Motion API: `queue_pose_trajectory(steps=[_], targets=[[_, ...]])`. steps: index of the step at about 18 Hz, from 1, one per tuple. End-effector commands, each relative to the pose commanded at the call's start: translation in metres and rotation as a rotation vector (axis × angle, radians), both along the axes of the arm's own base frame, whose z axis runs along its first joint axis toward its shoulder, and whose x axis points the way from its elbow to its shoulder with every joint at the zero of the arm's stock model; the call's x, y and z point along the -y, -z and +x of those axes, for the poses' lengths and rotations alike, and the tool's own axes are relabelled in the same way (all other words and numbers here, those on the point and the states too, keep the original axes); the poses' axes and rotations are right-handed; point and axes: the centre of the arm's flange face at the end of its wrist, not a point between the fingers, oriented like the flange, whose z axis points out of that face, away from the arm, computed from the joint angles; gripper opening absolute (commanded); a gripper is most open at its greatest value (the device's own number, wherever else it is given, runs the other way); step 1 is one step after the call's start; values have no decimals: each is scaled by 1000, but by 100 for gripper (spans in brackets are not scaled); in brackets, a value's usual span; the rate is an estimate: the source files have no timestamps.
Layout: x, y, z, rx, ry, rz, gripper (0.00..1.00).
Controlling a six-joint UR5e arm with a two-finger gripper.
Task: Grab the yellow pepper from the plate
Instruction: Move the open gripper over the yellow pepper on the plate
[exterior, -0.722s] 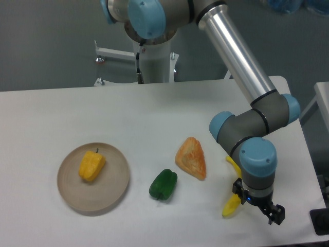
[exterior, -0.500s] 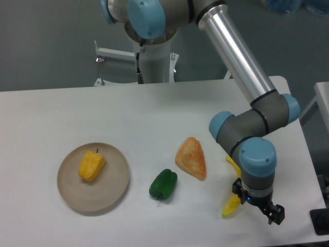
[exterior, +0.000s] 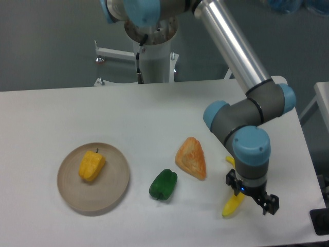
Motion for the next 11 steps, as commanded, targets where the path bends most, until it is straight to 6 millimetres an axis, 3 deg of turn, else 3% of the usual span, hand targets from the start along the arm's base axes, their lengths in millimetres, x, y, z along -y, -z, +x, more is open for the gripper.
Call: queue_pose_trajectory(steps=[2, 4, 6, 11], targets=[[10, -24, 20, 4, -50, 19, 100], [13, -50, 62, 32, -82, 27, 100], [14, -61, 102, 66, -110, 18, 100], [4, -53, 188, 253, -214, 82, 100]])
